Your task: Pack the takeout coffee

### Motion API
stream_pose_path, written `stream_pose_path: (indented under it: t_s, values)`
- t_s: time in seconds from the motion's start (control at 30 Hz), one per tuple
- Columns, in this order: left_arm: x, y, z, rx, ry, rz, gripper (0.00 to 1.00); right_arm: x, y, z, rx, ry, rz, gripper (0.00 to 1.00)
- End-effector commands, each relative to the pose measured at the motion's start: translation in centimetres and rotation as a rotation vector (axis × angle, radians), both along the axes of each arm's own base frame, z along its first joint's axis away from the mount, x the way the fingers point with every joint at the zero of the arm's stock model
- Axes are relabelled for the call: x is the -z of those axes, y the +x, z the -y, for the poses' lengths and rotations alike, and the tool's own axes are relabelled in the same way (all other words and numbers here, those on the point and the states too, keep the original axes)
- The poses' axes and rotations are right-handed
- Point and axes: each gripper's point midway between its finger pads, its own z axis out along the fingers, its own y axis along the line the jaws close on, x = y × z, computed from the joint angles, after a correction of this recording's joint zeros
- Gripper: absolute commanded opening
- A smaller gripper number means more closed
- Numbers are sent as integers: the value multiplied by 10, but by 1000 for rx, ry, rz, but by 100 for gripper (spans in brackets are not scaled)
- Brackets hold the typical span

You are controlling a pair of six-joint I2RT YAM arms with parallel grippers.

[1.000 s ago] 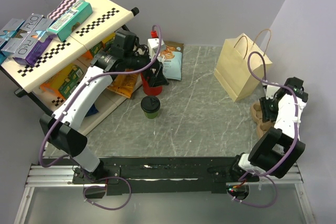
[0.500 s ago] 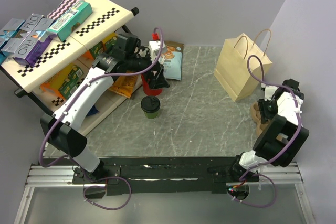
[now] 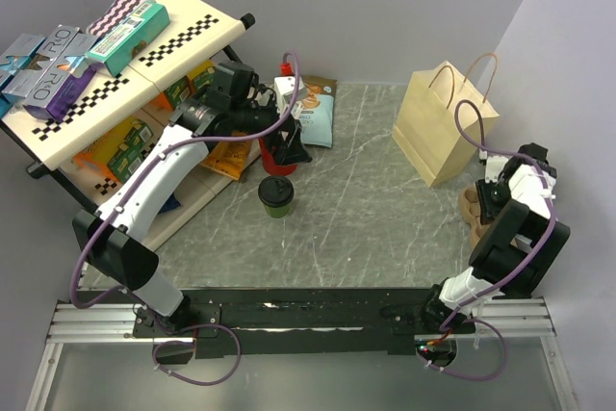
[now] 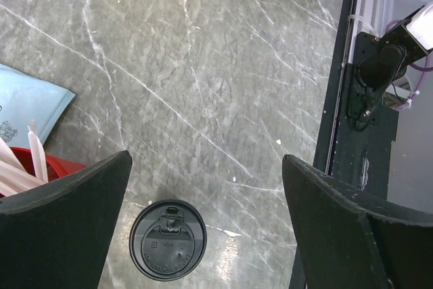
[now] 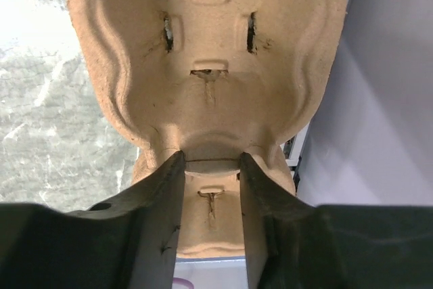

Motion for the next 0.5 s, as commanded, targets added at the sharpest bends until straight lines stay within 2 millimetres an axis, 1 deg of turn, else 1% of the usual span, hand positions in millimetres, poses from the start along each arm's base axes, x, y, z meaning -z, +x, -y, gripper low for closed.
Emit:
stream_pose_path:
  t_s: [0.0,0.03,0.07,0.17,0.2,0.23,0.3,0.33,0.37,0.4,0.47]
  values:
    - [-16,-8,0,11,-29,38,99,-12,11,7,11,-5,38,32]
    - [-16,-8,0,11,-29,38,99,-15,11,6,10,-5,42,28]
    - [-17,-8,0,11,-31,41,99,-18,9,5,10,-5,44,26]
    - [-20,-9,0,11,-33,47,100,-39,4,1,5,-20,74,20]
    - [-20,-10,0,14,-34,47,99,-50,2,-1,7,-28,97,18]
    - [-21,-10,0,14,-36,49,99,-57,1,-4,9,-19,116,10]
    - [-19,-11,-1,14,-34,47,99,-71,-3,-9,11,-27,150,6]
    - [-17,-11,0,17,-33,43,99,-68,-8,-12,8,-18,142,0]
    - [-17,-11,0,18,-35,38,99,-69,-10,-14,11,-10,134,0]
    - [-17,-12,1,24,-39,35,99,-66,-19,-21,17,20,101,0]
    - [-17,-12,2,27,-42,31,100,-71,-21,-27,16,45,101,0]
